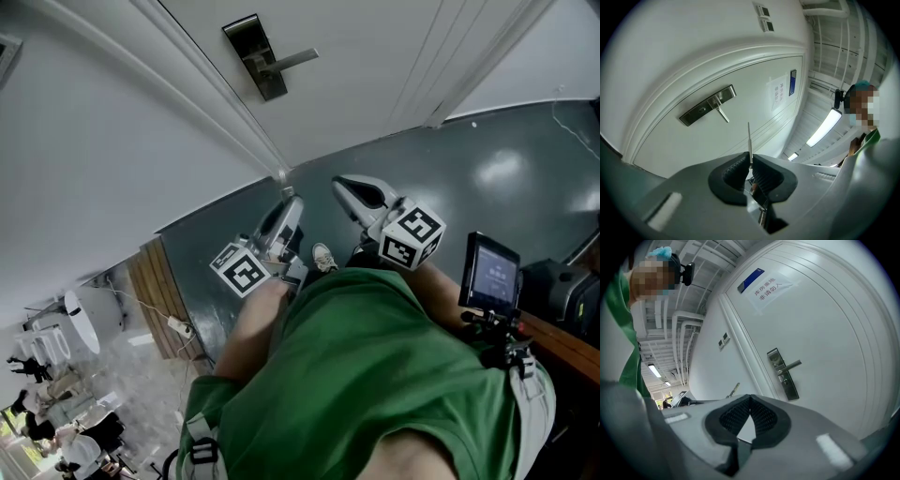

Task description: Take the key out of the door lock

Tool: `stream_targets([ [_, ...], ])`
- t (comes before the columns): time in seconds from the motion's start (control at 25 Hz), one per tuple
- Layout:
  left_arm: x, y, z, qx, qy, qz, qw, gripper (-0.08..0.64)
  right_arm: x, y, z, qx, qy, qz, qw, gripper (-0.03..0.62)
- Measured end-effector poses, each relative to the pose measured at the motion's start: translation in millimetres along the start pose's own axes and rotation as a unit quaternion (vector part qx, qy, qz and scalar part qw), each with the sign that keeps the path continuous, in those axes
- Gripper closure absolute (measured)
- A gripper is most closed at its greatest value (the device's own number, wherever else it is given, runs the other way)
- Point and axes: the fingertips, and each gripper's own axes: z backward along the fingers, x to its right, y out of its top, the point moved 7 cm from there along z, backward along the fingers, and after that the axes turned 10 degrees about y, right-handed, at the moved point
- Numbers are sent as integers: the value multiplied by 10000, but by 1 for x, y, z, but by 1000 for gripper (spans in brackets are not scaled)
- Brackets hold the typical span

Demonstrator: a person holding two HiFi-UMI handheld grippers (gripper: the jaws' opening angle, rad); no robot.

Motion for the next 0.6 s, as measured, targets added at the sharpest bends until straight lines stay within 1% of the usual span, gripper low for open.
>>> stream_targets([
  [0.32,-1,0,-5,-83,-27,48,10000,532,2,-1,1,-16,-78,2,10000,589],
  [0.6,0,-5,-5,-62,-43,38,10000,532,2,-3,6,-9,-92,57,9999,589],
])
